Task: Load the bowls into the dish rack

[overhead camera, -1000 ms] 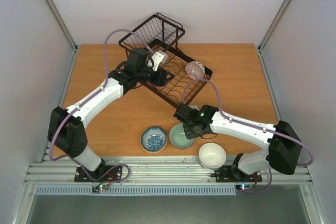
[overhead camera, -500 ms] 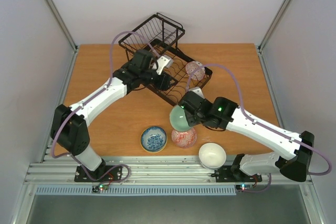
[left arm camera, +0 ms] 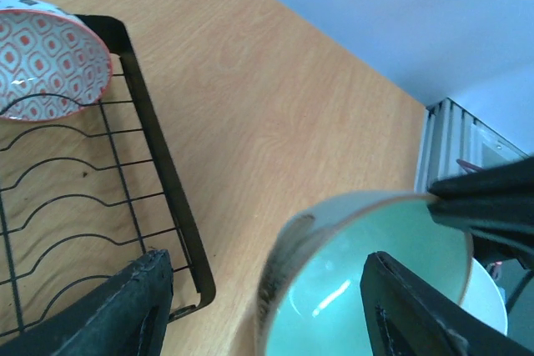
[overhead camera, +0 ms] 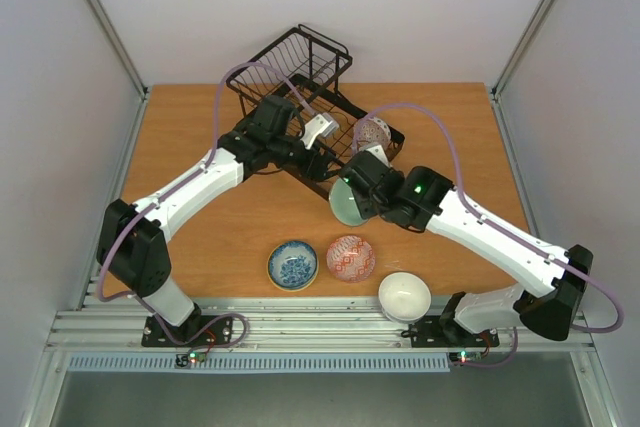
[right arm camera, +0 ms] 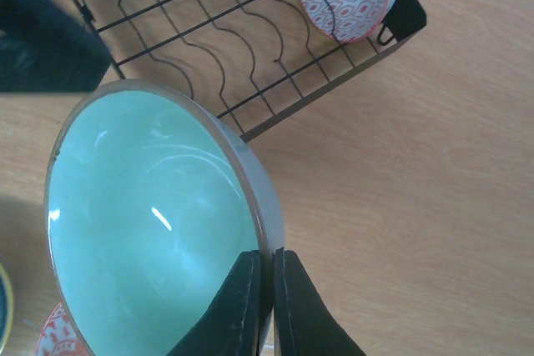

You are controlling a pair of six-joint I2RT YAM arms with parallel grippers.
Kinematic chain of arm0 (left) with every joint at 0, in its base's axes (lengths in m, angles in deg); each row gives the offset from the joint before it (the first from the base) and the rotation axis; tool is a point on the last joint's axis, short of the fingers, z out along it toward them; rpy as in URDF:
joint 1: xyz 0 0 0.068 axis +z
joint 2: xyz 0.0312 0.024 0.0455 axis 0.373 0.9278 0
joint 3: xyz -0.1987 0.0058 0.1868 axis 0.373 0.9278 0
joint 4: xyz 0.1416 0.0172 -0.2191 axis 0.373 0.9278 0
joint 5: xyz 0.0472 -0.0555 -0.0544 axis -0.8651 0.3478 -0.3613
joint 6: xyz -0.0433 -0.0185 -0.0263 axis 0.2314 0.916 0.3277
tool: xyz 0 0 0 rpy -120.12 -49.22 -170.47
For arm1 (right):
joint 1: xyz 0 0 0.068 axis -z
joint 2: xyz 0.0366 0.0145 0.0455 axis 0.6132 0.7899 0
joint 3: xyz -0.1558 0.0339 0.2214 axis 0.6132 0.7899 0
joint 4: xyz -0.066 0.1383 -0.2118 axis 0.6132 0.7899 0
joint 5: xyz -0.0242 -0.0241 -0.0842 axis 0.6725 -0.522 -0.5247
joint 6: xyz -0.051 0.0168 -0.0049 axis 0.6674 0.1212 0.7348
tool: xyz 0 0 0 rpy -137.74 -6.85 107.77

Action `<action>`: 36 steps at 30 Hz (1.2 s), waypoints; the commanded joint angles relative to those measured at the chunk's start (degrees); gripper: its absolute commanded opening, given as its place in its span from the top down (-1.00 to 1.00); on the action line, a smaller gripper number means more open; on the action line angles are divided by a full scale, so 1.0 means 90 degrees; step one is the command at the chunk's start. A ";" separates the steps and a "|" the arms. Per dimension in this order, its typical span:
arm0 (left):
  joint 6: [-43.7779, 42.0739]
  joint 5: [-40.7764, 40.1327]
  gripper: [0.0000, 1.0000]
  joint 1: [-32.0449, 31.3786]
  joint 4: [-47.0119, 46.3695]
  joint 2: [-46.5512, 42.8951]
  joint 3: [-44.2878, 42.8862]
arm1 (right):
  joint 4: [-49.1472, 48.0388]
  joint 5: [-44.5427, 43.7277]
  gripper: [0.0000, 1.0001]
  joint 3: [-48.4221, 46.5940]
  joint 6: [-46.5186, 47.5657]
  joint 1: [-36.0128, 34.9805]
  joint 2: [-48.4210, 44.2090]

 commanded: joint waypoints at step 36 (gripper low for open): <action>-0.0299 0.0655 0.99 0.0021 -0.0606 -0.0052 0.0355 | -0.2225 0.3916 -0.23 0.0292 0.0266 0.2168 -0.1153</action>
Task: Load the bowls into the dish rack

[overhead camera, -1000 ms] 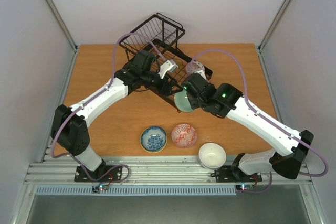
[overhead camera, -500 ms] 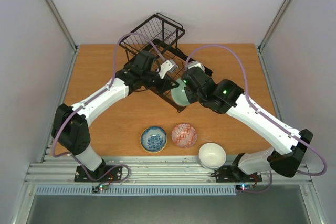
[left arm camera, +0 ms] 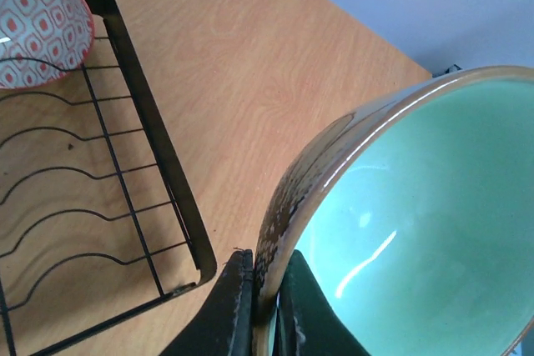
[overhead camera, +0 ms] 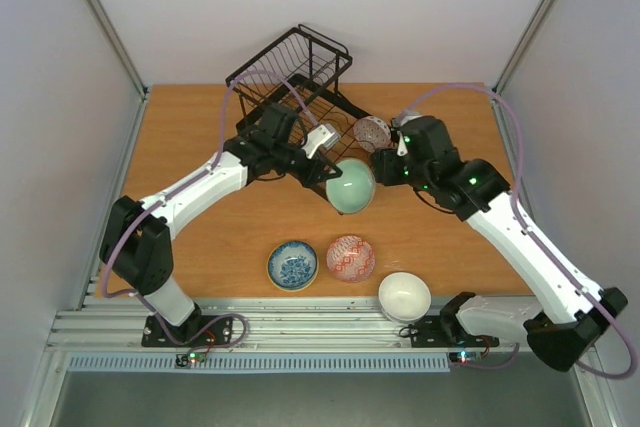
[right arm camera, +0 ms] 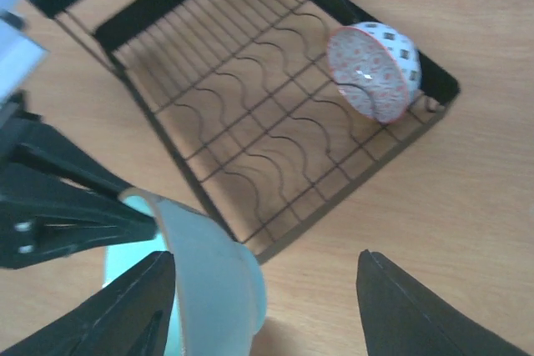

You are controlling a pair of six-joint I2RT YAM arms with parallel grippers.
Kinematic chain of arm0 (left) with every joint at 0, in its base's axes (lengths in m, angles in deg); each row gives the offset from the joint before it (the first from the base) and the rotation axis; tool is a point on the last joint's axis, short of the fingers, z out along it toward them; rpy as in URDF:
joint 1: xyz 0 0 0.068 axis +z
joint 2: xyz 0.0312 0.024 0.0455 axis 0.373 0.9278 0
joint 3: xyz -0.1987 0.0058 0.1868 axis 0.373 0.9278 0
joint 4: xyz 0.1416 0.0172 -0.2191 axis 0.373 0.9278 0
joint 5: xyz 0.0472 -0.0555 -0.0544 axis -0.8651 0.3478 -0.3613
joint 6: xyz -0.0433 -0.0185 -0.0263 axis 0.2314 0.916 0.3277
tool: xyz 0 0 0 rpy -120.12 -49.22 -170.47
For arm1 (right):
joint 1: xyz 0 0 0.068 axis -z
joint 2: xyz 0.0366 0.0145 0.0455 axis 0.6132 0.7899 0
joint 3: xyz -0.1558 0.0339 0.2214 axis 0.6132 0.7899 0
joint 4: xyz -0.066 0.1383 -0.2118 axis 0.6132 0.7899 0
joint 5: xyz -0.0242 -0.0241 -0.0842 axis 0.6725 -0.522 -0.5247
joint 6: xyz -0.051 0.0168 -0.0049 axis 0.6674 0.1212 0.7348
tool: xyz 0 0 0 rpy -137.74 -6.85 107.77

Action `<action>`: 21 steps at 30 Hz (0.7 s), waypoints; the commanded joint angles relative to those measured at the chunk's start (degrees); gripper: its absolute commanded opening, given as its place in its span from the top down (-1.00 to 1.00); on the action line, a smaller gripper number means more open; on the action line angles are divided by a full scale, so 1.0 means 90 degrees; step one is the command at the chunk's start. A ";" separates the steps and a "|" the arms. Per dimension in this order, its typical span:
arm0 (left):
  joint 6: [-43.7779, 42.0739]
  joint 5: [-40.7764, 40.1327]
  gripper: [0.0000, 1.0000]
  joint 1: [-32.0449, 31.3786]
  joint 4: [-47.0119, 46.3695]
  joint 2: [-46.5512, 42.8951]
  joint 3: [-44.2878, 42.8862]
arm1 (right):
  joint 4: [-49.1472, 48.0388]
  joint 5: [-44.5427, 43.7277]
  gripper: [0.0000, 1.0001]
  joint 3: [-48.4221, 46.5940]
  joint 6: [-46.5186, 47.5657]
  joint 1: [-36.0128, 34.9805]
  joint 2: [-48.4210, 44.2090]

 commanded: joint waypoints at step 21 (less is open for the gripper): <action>0.0813 0.1995 0.99 0.0595 -0.1408 -0.0327 0.0382 | -0.1996 0.3040 -0.91 0.2277 -0.1225 0.0444 -0.1030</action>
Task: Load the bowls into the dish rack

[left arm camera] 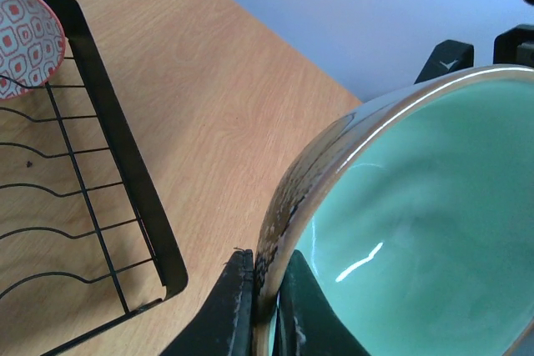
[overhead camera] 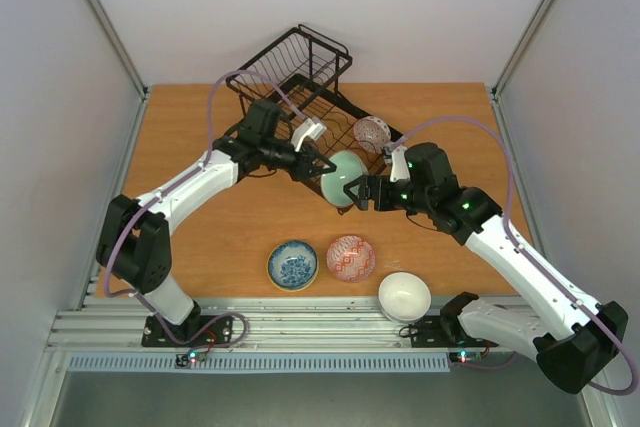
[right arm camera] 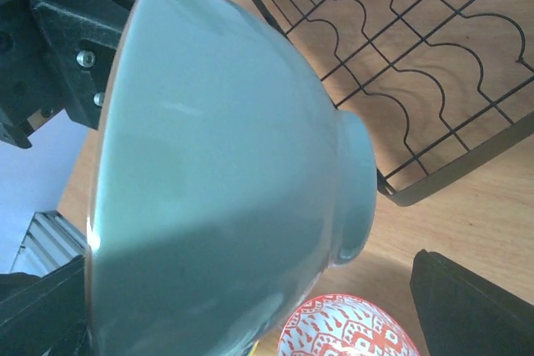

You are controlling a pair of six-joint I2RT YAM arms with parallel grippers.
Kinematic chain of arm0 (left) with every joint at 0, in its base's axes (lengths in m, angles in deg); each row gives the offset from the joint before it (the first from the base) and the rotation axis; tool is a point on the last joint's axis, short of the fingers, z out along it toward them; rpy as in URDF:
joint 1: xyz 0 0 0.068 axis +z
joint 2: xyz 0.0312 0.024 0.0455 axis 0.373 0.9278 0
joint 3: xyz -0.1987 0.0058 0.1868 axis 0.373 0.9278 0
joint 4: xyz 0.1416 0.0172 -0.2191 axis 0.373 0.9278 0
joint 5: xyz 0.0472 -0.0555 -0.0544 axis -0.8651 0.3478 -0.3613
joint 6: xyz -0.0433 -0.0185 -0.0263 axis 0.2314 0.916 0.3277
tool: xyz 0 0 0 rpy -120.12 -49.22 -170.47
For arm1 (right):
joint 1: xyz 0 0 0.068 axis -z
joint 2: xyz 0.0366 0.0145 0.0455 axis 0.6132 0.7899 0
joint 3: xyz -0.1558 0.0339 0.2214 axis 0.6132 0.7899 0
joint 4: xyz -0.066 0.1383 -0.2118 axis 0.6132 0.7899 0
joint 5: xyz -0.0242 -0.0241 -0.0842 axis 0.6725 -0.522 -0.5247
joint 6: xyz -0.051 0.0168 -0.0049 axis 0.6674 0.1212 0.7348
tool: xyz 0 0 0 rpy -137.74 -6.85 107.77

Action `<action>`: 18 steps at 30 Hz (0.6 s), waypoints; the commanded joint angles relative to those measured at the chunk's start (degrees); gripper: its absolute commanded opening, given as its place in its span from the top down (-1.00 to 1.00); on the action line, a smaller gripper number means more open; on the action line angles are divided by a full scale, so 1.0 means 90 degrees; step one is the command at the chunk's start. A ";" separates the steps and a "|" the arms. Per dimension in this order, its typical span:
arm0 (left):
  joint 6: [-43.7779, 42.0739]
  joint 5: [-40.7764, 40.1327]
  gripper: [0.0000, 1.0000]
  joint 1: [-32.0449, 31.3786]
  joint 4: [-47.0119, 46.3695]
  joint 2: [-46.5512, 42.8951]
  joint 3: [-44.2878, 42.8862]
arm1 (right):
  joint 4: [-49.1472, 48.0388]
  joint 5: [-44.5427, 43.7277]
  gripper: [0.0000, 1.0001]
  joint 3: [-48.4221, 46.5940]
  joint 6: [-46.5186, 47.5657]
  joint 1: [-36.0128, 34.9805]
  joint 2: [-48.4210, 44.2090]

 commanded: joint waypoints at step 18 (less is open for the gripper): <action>0.0715 0.1371 0.99 0.0138 -0.1102 -0.0183 0.0080 | -0.0996 -0.0224 -0.56 0.0168 -0.0083 0.0036 -0.0088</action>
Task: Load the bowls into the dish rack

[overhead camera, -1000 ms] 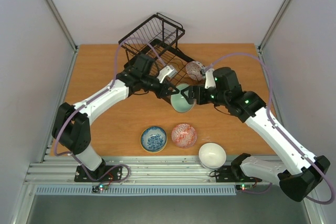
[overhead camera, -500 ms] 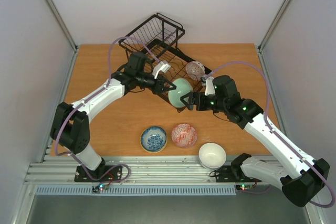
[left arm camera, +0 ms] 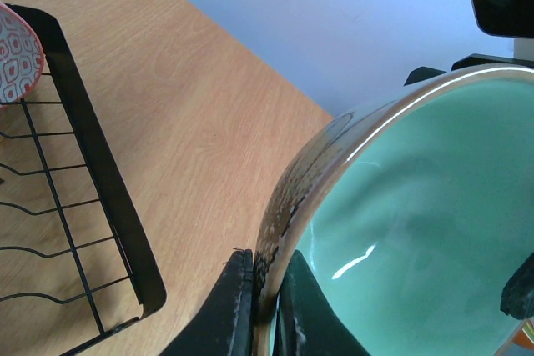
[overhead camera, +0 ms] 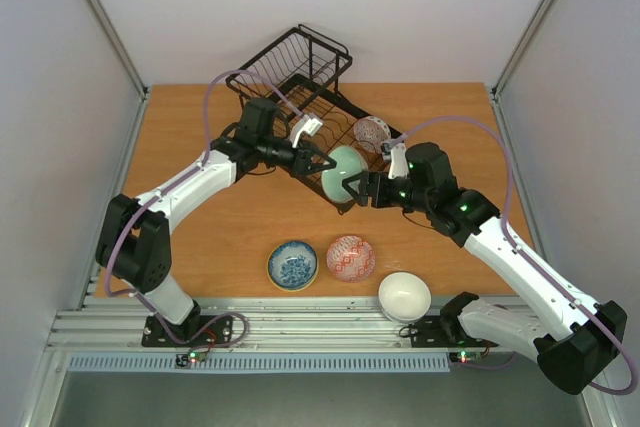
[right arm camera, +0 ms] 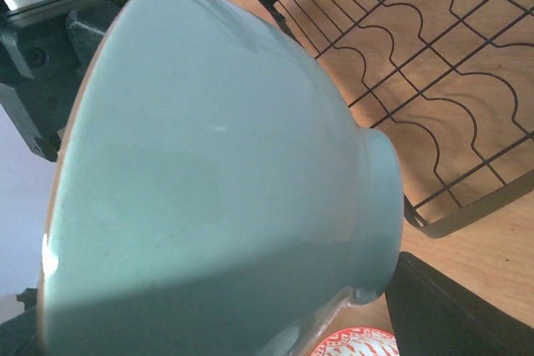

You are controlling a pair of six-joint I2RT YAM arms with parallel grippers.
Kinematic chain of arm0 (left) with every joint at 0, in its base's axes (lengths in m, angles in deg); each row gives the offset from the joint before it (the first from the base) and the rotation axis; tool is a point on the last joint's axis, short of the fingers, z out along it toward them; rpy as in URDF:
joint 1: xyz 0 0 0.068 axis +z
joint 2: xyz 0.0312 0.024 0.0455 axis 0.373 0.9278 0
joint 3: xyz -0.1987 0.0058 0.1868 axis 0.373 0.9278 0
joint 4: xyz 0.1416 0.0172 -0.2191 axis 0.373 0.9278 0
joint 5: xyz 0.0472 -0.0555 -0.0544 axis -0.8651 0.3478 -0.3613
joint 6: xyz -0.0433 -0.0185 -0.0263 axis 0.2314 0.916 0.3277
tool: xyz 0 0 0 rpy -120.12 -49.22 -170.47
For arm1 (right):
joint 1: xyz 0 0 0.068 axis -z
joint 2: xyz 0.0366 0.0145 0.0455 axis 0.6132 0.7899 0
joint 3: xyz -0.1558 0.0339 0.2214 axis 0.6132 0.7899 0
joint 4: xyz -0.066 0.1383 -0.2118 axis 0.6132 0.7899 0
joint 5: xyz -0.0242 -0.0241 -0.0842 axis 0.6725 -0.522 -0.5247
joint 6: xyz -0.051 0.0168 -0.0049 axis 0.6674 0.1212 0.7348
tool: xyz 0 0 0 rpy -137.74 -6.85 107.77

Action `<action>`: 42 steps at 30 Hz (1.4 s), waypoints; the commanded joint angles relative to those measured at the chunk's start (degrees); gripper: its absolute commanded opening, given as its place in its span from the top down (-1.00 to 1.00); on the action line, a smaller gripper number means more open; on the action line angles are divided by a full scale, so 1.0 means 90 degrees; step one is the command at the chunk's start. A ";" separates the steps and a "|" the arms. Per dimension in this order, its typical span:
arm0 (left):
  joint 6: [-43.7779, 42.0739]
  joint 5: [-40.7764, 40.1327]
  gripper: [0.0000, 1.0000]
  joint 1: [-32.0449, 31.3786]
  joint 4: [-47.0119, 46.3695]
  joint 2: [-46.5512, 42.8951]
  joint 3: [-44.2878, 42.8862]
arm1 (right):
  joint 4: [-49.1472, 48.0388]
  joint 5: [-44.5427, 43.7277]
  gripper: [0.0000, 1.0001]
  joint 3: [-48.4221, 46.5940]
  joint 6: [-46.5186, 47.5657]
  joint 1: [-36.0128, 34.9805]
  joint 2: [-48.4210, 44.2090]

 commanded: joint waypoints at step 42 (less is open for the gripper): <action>-0.0018 -0.2635 -0.39 -0.0027 -0.0234 -0.0414 0.0014 | 0.2941 -0.5708 0.97 -0.5390 0.4278 0.0041 0.5691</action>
